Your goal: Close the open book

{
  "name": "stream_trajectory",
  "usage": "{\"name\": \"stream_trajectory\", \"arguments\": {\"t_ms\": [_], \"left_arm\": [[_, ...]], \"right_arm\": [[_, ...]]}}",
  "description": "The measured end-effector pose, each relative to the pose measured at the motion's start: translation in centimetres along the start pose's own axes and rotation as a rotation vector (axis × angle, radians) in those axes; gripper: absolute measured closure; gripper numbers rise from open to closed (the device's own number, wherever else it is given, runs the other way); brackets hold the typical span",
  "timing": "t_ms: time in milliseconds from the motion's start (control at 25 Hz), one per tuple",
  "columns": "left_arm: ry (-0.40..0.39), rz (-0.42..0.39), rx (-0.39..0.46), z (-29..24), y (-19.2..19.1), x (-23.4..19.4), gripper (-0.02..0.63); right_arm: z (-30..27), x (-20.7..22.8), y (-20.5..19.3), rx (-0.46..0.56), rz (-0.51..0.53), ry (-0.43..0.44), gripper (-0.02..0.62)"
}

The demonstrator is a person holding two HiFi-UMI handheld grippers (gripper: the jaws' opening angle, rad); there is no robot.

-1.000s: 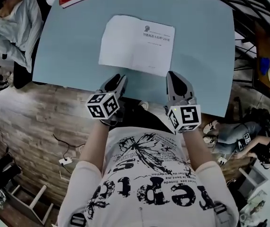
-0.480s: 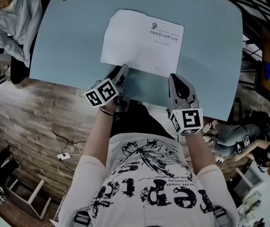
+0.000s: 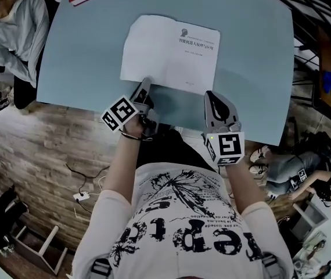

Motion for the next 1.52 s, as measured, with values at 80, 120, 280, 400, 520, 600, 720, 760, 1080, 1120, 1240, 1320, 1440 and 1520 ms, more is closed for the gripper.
{"name": "stream_trajectory", "arguments": {"t_ms": [80,120,280,400,520,600,720,760,1080,1120,1240,1320,1440,1520], "left_arm": [[0.002,-0.077,0.005,0.2,0.1,0.9,0.578],[0.003,-0.145,0.004,0.2,0.1,1.6,0.581],[-0.016,-0.402,-0.036,0.1,-0.9,4.8,0.586],[-0.032,-0.548,-0.089,-0.3,-2.4,6.7,0.586],[-0.04,-0.679,-0.132,-1.2,-3.5,7.6,0.586],[-0.046,-0.757,-0.172,-1.9,-4.4,8.0,0.586],[-0.044,-0.853,-0.25,-2.8,-5.8,8.0,0.586],[-0.041,-0.874,-0.28,-3.0,-6.4,7.9,0.584],[-0.006,-1.006,-0.47,-4.7,-9.5,7.4,0.573],[-0.003,-1.005,-0.476,-4.8,-9.7,7.3,0.564],[-0.006,-1.025,-0.518,-5.0,-10.6,7.1,0.527],[-0.026,-1.049,-0.573,-4.9,-11.7,7.2,0.439],[-0.035,-1.102,-0.605,-4.8,-12.8,7.4,0.408],[-0.04,-1.114,-0.61,-4.7,-13.0,7.5,0.396]], "right_arm": [[0.5,0.3,0.1,0.007,-0.008,-0.01,0.584],[0.7,0.5,0.2,0.013,-0.012,-0.016,0.584],[1.8,1.4,0.0,0.023,-0.035,-0.042,0.584],[2.5,2.2,0.0,0.025,-0.056,-0.056,0.584],[2.9,3.0,0.3,0.036,-0.063,-0.067,0.584],[3.1,3.5,0.2,0.036,-0.068,-0.075,0.584],[3.4,4.2,-0.1,0.034,-0.079,-0.089,0.584],[3.5,4.4,-0.2,0.034,-0.083,-0.093,0.584],[4.4,6.6,-0.4,0.041,-0.108,-0.124,0.584],[4.5,6.8,-0.4,0.043,-0.111,-0.128,0.584],[4.6,7.4,-0.5,0.044,-0.122,-0.14,0.584],[4.9,7.7,-0.5,0.049,-0.132,-0.151,0.584],[5.6,8.1,-0.4,0.063,-0.144,-0.163,0.584],[5.9,8.2,-0.3,0.068,-0.144,-0.163,0.584]]}}
Point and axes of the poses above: the fingertips, and each gripper's own axes: z backward along the fingers, x to its right, y out of its top, the point moved 1 cm from there along z, backward along the fingers, and after that the axes turned 10 degrees about -z, right-handed, at the moved point
